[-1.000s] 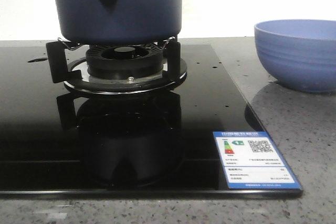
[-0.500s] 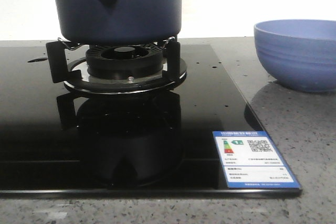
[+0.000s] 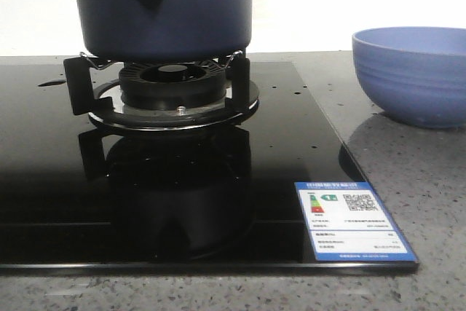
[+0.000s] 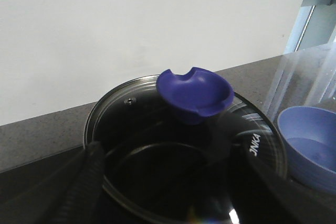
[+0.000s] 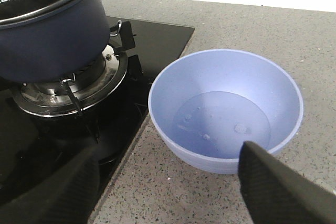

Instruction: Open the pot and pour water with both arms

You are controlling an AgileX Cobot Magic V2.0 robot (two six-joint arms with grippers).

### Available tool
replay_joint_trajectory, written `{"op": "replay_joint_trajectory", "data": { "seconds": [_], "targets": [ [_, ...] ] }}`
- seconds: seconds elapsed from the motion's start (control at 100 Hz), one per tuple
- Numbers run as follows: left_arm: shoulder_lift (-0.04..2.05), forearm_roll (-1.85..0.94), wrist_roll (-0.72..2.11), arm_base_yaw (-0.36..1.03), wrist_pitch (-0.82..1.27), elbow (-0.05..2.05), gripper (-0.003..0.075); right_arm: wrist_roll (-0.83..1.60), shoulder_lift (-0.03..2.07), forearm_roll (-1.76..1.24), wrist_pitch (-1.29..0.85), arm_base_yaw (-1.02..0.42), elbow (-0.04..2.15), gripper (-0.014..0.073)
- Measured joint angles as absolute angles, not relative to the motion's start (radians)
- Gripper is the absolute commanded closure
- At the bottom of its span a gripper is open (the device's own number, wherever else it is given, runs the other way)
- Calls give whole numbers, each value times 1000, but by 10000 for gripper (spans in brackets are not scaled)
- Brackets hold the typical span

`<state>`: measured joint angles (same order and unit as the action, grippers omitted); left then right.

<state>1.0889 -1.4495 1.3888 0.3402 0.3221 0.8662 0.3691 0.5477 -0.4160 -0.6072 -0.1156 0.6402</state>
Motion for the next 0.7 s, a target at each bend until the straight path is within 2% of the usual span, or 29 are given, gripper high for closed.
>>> {"op": "replay_joint_trajectory", "data": {
  "seconds": [0.14,0.31,0.7],
  "targets": [
    [1213,-1465,1419,340,376,952,251,369,548,-416,-609,-116,640,92],
    [1309,-1465,1424,340,446,1032,180,369,548,-416,-614,-116,640,92],
    [1401,-1467,1439,347,476,1094,180,370,548,-416,-620,-116,640,92]
  ]
}}
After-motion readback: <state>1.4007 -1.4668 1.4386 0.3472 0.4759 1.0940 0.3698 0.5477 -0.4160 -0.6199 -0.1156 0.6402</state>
